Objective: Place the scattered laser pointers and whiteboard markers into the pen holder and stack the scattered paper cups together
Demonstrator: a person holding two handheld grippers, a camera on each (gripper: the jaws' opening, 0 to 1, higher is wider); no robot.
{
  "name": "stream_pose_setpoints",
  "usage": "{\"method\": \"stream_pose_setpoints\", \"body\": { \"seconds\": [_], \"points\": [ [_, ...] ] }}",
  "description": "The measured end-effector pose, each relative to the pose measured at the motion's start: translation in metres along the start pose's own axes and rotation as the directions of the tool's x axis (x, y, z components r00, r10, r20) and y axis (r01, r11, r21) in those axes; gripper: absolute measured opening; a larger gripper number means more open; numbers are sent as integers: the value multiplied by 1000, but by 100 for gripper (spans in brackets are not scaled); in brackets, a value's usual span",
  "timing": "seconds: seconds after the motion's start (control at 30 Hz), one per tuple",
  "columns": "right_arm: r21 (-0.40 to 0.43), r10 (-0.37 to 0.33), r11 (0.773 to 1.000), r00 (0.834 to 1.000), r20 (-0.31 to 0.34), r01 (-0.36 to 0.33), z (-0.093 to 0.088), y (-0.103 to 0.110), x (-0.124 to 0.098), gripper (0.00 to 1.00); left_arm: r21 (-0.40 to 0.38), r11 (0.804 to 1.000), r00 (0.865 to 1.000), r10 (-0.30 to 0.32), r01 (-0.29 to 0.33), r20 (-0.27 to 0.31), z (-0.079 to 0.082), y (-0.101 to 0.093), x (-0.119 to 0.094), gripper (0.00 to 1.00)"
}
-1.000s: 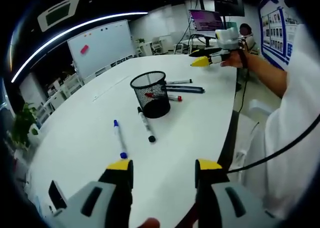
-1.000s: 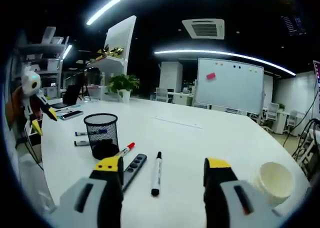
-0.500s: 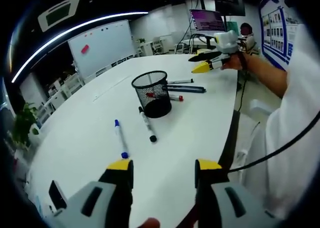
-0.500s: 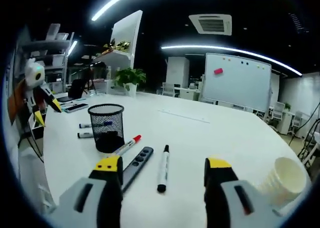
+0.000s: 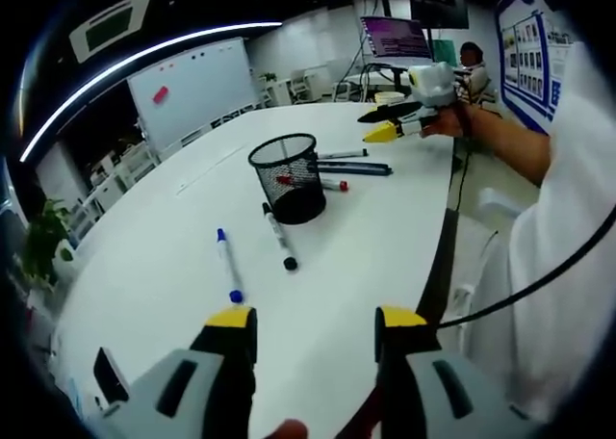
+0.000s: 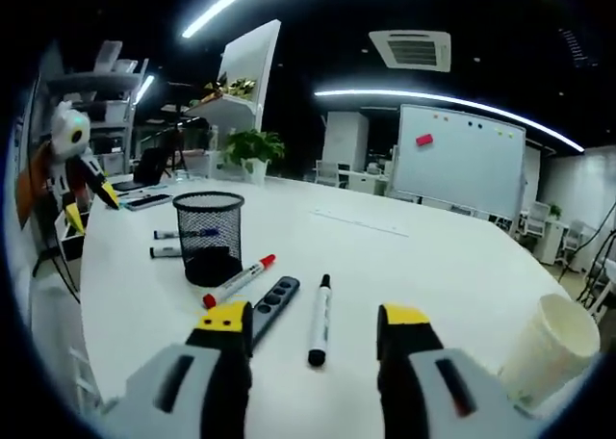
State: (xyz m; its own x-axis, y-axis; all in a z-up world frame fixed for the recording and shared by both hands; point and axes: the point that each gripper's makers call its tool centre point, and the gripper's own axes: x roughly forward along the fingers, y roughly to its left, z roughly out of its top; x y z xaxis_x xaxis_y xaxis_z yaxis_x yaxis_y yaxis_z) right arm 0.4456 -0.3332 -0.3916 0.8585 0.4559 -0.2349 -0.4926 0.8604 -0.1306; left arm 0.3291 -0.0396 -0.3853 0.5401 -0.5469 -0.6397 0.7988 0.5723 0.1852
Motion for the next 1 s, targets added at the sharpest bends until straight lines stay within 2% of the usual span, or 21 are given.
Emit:
{"method": "stream_pose_setpoints", "body": {
  "seconds": [0.13,0.27,0.53,1.0],
  "points": [
    [-7,9,1000,1000,-22,-9,-7,6,0,47,1,1000,1000,-3,3,0,0,0,-1,50],
    [-4,8,1000,1000,-24,-8,-7,7,-1,40,3,1000,1000,-4,4,-1,0,-1,0,50],
    [12,6,1000,999,-38,-5,-11,8,0,32,2,1000,1000,-6,6,1,-1,-1,1,50],
    [49,-8,999,998,-60,11,-19,2,5,26,4,1000,1000,-6,6,2,0,-1,0,50]
  ]
}}
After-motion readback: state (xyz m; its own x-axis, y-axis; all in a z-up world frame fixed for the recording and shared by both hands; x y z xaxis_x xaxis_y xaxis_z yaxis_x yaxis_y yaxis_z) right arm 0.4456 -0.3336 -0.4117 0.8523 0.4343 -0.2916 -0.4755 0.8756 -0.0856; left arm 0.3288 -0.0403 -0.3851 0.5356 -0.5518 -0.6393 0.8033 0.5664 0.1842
